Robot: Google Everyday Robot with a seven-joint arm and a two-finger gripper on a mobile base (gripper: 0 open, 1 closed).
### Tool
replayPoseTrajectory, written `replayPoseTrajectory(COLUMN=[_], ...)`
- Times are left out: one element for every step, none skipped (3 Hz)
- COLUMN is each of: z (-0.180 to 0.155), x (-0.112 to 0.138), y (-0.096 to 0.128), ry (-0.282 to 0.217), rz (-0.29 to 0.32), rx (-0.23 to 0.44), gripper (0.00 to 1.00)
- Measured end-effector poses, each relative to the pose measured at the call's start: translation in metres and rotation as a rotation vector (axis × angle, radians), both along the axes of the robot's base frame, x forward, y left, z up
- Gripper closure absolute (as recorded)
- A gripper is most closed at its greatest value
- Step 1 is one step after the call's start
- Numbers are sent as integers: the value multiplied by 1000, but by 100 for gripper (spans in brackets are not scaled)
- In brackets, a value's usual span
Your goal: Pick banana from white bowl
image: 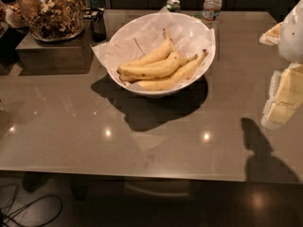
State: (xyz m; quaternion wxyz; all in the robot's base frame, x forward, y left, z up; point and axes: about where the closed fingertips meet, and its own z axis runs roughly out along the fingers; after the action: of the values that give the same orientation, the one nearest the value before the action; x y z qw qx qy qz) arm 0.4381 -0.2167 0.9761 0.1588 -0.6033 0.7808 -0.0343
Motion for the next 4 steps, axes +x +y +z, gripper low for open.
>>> replayPoseTrajectory(z=[0,4,9,10], x=[0,2,22,47], y=[0,4,38,92], ry=[0,-10,-24,-8], rz=[0,7,105,257], rx=[0,27,107,200], gripper=[0,0,0,0])
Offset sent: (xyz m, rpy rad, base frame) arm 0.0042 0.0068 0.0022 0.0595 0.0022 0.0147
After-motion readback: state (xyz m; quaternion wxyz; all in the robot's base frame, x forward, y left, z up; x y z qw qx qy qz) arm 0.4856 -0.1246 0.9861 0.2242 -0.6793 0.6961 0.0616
